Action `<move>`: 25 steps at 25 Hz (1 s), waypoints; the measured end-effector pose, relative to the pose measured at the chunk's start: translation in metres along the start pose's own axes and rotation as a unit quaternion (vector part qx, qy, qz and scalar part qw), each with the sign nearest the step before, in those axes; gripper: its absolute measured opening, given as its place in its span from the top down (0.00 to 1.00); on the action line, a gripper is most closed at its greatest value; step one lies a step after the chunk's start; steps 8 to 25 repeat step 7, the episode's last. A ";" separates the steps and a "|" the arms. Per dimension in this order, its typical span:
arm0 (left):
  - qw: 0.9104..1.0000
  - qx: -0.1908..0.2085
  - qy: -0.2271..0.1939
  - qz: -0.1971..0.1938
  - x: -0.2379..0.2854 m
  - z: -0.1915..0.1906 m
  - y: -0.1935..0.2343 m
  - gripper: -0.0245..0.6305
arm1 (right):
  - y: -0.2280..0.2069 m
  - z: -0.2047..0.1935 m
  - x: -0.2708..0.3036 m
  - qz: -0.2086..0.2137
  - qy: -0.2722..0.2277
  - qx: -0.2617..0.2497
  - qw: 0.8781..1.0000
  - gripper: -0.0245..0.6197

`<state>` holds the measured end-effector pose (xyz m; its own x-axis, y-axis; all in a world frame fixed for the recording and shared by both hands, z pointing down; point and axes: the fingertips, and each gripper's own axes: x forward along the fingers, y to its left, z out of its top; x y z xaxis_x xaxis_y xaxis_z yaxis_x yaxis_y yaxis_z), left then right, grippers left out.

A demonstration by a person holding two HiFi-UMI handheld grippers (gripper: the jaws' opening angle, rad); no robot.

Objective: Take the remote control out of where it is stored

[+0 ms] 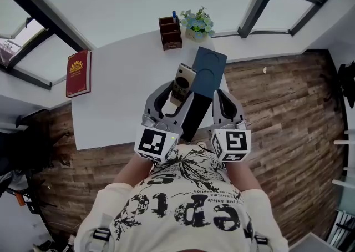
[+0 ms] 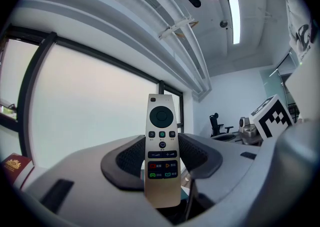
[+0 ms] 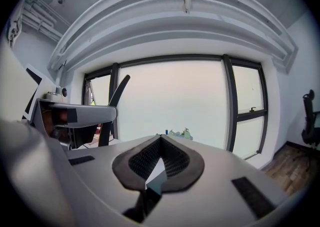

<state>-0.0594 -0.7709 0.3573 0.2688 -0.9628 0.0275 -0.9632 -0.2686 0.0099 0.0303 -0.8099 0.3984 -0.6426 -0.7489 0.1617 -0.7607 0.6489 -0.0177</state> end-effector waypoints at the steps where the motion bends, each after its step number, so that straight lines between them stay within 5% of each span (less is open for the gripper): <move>1: 1.000 -0.001 0.003 -0.001 0.001 -0.002 0.000 0.63 | -0.001 0.000 0.000 -0.001 0.001 -0.001 1.000 0.96; 25: 1.000 -0.007 0.009 -0.001 0.005 -0.010 -0.002 0.63 | -0.005 -0.003 0.002 0.000 0.005 0.001 1.000 0.96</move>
